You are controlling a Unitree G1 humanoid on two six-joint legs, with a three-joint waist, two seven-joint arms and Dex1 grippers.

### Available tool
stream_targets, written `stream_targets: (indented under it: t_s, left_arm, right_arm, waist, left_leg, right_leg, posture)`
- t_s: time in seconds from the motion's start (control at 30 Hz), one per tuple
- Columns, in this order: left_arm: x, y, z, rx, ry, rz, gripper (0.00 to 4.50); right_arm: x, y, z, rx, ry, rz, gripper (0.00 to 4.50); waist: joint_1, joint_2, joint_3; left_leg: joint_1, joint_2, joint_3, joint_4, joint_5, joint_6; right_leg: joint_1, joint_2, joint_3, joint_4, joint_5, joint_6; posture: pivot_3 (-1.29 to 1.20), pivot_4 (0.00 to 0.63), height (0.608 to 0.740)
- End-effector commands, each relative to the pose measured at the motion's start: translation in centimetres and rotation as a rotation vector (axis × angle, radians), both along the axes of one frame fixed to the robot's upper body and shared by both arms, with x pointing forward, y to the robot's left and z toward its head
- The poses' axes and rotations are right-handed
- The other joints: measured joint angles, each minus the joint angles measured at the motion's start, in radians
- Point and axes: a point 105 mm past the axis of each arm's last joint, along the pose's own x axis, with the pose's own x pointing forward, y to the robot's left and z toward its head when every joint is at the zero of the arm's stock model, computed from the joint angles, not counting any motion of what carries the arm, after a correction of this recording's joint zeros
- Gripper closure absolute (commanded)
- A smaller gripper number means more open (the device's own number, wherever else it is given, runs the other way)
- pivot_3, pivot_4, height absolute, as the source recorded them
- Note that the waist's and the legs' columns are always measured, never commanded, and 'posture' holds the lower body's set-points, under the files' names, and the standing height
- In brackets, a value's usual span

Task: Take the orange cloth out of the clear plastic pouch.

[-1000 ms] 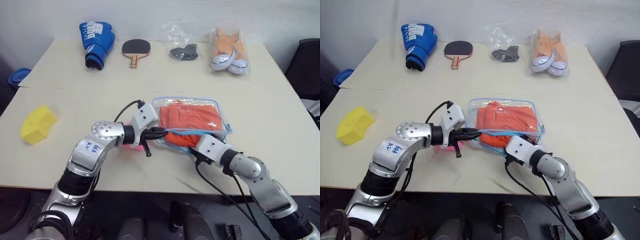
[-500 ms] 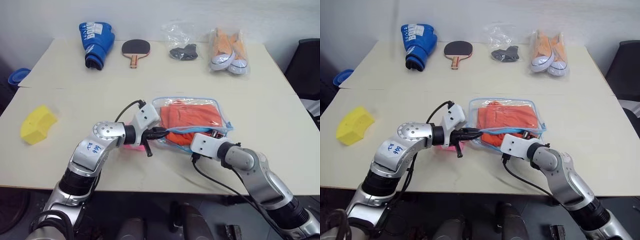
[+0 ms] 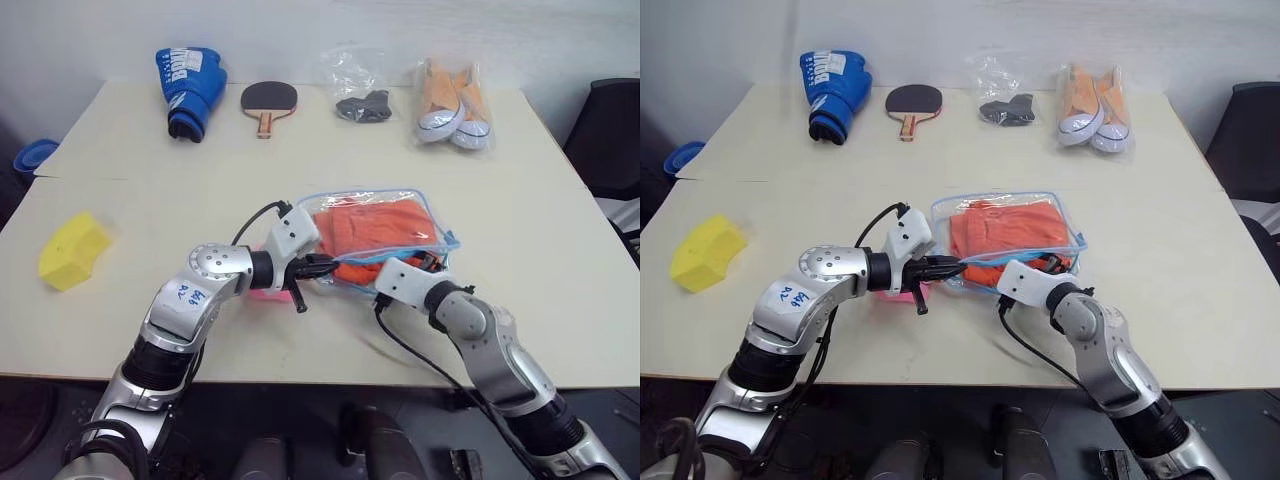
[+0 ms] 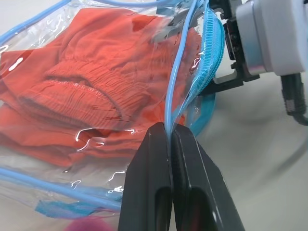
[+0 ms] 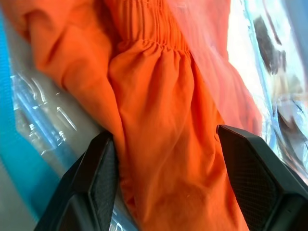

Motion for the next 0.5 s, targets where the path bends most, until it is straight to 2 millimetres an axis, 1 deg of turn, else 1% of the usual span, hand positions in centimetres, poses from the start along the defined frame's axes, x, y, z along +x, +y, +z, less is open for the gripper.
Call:
stream_targets:
  t_s: [0.03, 0.1, 0.27, 0.33, 0.37, 0.43, 0.47, 0.5]
  left_arm:
    - [-0.1, -0.5, 1.3, -0.015, -0.056, -0.029, 4.5]
    - [-0.1, -0.6, 1.3, -0.016, -0.056, -0.029, 4.5]
    - [0.0, -0.7, 1.4, -0.02, -0.056, -0.027, 4.5]
    - [0.1, -0.6, 1.4, -0.02, -0.056, -0.024, 4.5]
    - [0.2, -0.6, 1.4, -0.02, -0.056, -0.022, 4.5]
    - [0.3, -0.5, 1.4, -0.019, -0.056, -0.014, 4.5]
    - [0.4, -0.5, 1.4, -0.019, -0.056, -0.01, 4.5]
    - [0.5, -0.5, 1.3, -0.02, -0.055, -0.004, 4.5]
  right_arm:
    - [0.4, -1.3, -1.4, -0.061, 0.028, -0.041, 1.46]
    - [0.5, -1.4, -1.9, -0.094, 0.04, -0.029, 1.91]
    - [0.3, -1.4, -3.3, -0.105, 0.103, -0.019, 3.62]
    - [0.2, -1.4, -3.5, -0.098, 0.116, -0.012, 3.62]
    - [0.2, -1.3, -3.5, -0.095, 0.119, -0.008, 3.87]
    - [0.0, -1.3, -3.5, -0.097, 0.117, 0.001, 4.21]
    - [0.0, -1.3, -3.5, -0.1, 0.114, 0.005, 4.48]
    - [-0.1, -1.2, -3.3, -0.109, 0.102, 0.016, 4.48]
  waist:
    - [-0.003, 0.0, 0.0]
    - [-0.004, 0.0, 0.0]
    - [-0.003, 0.0, 0.0]
    - [-0.003, 0.0, 0.0]
    - [-0.003, 0.0, 0.0]
    - [-0.003, 0.0, 0.0]
    - [-0.003, 0.0, 0.0]
    - [-0.003, 0.0, 0.0]
  left_leg:
    - [0.0, 0.0, 0.0, 0.0, 0.0, 0.0]
    - [0.0, 0.0, 0.0, 0.0, 0.0, 0.0]
    - [-0.001, 0.0, -0.001, 0.0, 0.0, 0.0]
    - [-0.001, 0.0, -0.001, 0.0, 0.0, 0.0]
    - [-0.001, 0.0, -0.002, 0.0, 0.0, 0.0]
    - [-0.001, 0.0, -0.002, 0.0, 0.0, 0.0]
    - [-0.001, 0.0, -0.002, 0.0, 0.0, 0.0]
    - [-0.001, 0.0, -0.002, 0.0, 0.0, 0.0]
  right_leg:
    - [0.0, 0.0, 0.0, 0.0, 0.0, 0.0]
    - [0.0, 0.0, 0.0, 0.0, 0.0, 0.0]
    - [0.0, 0.0, -0.001, -0.001, 0.0, 0.0]
    - [0.0, 0.0, -0.001, -0.002, 0.0, 0.0]
    - [0.0, 0.0, -0.001, -0.002, 0.0, 0.0]
    - [0.0, 0.0, -0.002, -0.002, 0.0, 0.0]
    - [0.0, 0.0, -0.002, -0.002, 0.0, 0.0]
    - [0.0, 0.0, -0.002, -0.002, 0.0, 0.0]
  posture:
    - [0.0, 0.15, 0.74]
    - [0.0, 0.15, 0.74]
    - [0.0, 0.15, 0.74]
    - [0.0, 0.15, 0.74]
    - [0.0, 0.15, 0.74]
    - [0.0, 0.15, 0.74]
    - [0.0, 0.15, 0.74]
    - [0.0, 0.15, 0.74]
